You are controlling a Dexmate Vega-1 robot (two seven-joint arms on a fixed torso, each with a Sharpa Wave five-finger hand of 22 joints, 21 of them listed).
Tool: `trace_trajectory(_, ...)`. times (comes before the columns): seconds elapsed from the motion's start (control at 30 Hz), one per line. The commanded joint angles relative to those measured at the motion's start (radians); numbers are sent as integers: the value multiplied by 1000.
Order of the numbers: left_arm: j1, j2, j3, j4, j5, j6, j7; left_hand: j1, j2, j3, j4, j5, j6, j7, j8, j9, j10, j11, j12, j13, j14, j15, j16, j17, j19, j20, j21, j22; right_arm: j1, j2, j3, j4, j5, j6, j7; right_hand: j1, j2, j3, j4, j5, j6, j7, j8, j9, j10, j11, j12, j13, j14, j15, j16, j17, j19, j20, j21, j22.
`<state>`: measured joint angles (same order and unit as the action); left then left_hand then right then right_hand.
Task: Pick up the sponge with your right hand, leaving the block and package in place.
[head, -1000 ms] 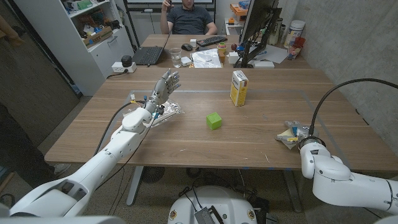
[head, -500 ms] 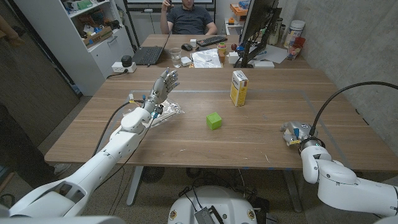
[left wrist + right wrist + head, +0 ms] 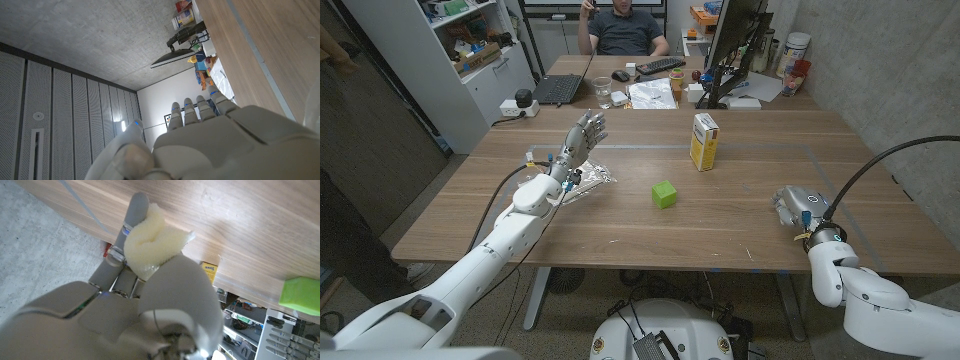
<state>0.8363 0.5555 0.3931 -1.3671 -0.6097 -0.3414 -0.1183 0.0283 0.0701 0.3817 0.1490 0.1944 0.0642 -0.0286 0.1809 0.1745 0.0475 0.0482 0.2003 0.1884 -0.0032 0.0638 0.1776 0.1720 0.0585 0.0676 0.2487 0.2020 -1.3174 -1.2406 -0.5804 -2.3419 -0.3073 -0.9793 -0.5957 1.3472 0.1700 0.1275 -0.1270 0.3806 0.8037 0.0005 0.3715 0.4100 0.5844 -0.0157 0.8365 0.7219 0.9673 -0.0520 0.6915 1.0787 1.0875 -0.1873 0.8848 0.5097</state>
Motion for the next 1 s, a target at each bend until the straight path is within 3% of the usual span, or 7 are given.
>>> trace_trajectory(0.03, 40, 20, -13, -52, -7, 0, 13, -1, 23, -4, -1, 2, 4, -1, 4, 3, -5, 5, 3, 2, -6, -1, 2, 4, 0, -1, 1, 4, -120, -18, 114, -35, -31, 64, -69, 26, 5, 10, 0, -4, 5, 16, 13, 11, 16, 6, 4, -2, 106, -170, -11, -4, -4, -32, 15, -1)
trace_trajectory(0.2, 59, 30, -16, -82, -6, 2, 21, -1, 24, -4, -1, 2, 5, -2, 4, 3, -5, 7, 4, 2, -6, 0, 2, 4, 0, -1, 0, 4, -202, -34, 212, -38, 10, 139, -113, 35, 4, 13, 2, -7, 6, 19, 20, 20, 21, 9, 4, -3, 113, -170, -24, -9, -6, -32, 23, -3)
trace_trajectory(0.5, 97, 50, -28, -142, -3, 7, 45, -1, 24, -4, -1, 2, 4, -1, 4, 3, -6, 6, 3, 2, -6, -1, 2, 3, 0, -1, 0, 4, -282, -27, 291, -44, -16, 182, -136, 46, 2, 17, 5, -13, 7, 27, 30, 34, 29, 15, 3, -5, 126, -169, -43, -15, -8, -32, 37, -7)
trace_trajectory(0.53, 100, 52, -29, -147, -3, 7, 47, -1, 24, -4, -1, 2, 4, -1, 4, 3, -5, 6, 4, 2, -7, -2, 2, 3, 0, -1, 0, 4, -307, -33, 324, -41, 3, 214, -137, 47, 2, 17, 5, -13, 7, 27, 31, 35, 32, 18, 4, -6, 126, -169, -45, -16, -8, -32, 38, -8)
trace_trajectory(0.6, 108, 54, -31, -157, -4, 8, 51, -1, 24, -4, -1, 2, 5, -1, 4, 3, -6, 6, 4, 2, -6, -2, 3, 3, 0, -1, 0, 4, -298, -17, 307, -45, -36, 189, -136, 49, 2, 17, 6, -14, 8, 28, 34, 38, 31, 18, 4, -3, 130, -169, -47, -15, -8, -32, 41, -9)
trace_trajectory(0.97, 143, 68, -40, -196, -3, 9, 68, -1, 25, -5, -1, 2, 5, -1, 4, 3, -5, 7, 4, 2, -6, -2, 3, 3, -1, 2, 0, 4, -430, 23, 461, -52, -69, 301, -139, 59, 2, 21, 9, -19, 7, 35, 41, 51, 35, 24, 3, -4, 142, -169, -63, -16, -8, -32, 55, -14)
trace_trajectory(1.0, 146, 69, -40, -199, -3, 9, 68, -1, 25, -5, -1, 2, 6, -1, 4, 3, -5, 7, 4, 2, -6, -2, 3, 3, -2, 2, 0, 4, -425, 28, 450, -58, -98, 283, -136, 59, 2, 21, 10, -20, 7, 35, 42, 52, 35, 24, 3, -4, 144, -169, -63, -15, -8, -32, 56, -14)
